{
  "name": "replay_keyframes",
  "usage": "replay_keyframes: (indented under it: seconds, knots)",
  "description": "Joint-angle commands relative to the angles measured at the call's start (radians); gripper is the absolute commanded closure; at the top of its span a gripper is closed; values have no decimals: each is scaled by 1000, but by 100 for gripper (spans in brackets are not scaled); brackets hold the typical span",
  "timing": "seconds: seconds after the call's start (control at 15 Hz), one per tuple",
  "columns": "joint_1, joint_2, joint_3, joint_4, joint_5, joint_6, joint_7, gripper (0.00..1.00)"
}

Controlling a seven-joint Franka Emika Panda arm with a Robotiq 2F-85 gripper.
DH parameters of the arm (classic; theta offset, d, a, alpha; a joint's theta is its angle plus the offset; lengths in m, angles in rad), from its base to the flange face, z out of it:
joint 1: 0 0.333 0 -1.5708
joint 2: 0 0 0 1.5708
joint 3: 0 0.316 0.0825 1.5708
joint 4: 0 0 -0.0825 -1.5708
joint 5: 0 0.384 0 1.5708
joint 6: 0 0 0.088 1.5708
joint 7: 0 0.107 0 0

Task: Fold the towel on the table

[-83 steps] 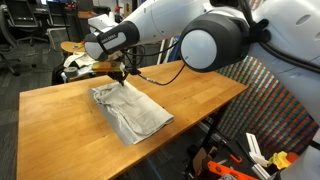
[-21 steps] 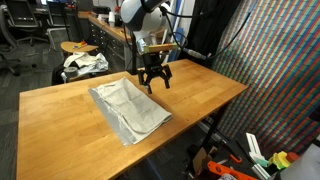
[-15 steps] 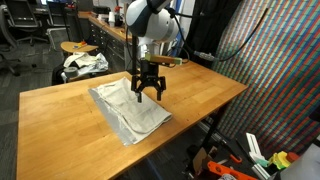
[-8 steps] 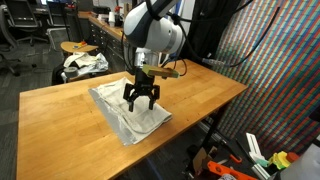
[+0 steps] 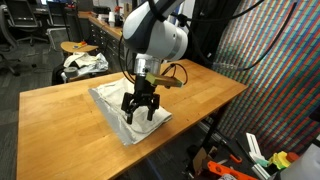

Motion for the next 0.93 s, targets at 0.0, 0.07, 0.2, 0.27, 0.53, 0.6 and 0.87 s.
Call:
replay_keyframes:
  seconds: [0.0,0.07,0.2,0.27,0.53,0.6,0.87]
  knots:
    - [3,-60,11,-74,95,62,-115,0]
    - [5,-61,13,-85,120,86,-138,0]
    - [11,-55,17,-100,141,140,-169,0]
    - [16,-48,19,-105,140,173,-175,0]
    - [31,-39,35,-128,135,261,-186,0]
    - [35,-36,41,-130,135,274,-187,0]
    - [52,-33,60,-140,128,288,-176,0]
